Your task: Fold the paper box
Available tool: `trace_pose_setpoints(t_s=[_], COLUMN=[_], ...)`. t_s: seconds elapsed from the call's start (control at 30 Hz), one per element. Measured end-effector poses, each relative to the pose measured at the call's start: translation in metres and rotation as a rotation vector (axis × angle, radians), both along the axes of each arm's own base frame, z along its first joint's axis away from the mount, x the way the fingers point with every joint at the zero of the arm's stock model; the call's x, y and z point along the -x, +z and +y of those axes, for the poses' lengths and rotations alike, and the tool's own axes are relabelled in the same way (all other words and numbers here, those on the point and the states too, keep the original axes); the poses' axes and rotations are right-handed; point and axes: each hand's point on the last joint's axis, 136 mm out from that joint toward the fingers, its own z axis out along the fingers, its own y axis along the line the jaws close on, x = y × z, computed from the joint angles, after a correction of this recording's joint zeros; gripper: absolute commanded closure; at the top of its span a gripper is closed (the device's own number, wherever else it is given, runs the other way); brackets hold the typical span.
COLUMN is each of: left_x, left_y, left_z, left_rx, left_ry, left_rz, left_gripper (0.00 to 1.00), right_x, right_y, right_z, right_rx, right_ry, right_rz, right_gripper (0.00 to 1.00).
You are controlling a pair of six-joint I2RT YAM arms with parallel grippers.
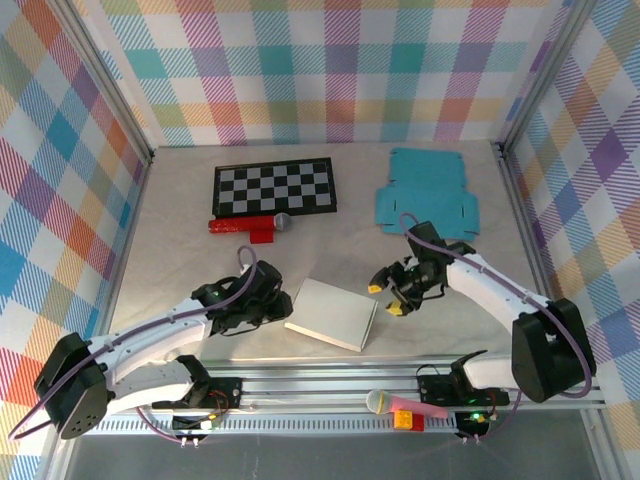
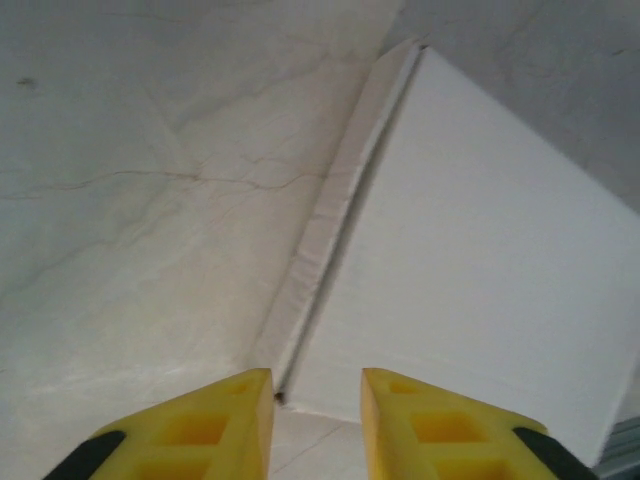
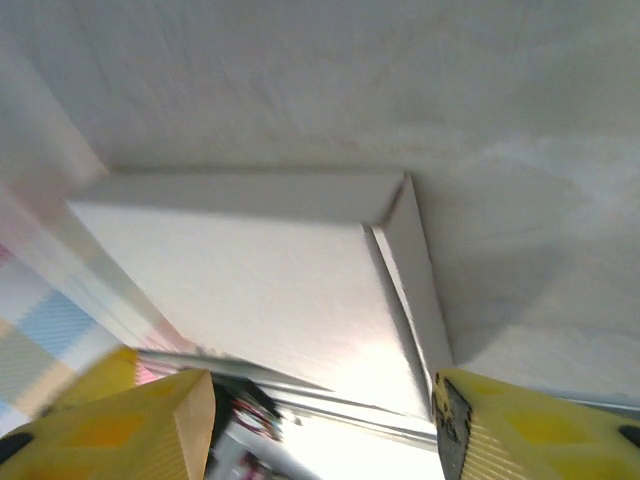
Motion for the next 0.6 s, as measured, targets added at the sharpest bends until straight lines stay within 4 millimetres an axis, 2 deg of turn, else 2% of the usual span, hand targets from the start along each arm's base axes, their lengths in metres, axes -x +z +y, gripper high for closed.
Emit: trace_pose_setpoints(t_s=[0.1, 0.2, 0.4, 0.5, 0.6], left_x=[-0.012, -0.028, -0.047, -0.048, -0.042], left_y=[0.012, 0.03, 0.079, 0.099, 0.109], left_z=[-0.009, -0.016, -0.023, -0.023, -0.016], left_rx=[0.074, 0.169, 0.334, 0.37, 0.367], left_ry=[0.031, 0.056, 0.036, 0.014, 0.006], left_rz=[0.0, -0.023, -0.123, -0.17, -0.192], left_gripper=[0.59, 0.55, 0.55, 0.56, 0.58], right_x=[0.03, 0.044, 0.045, 0.042, 0.037], right_y=[-0.013, -0.021, -0.035, -0.042, -0.049], right_z=[0.004, 0.007, 0.023, 0.028, 0.037], right_rx=[-0.017, -0.018, -0.026, -0.021, -0.008], right_ry=[0.094, 0.153, 0.235, 0.26, 0.282], right_rz=[0.041, 0.066, 0.049, 0.041, 0.059], right_gripper=[0.37, 0.37, 0.41, 0.47, 0.52])
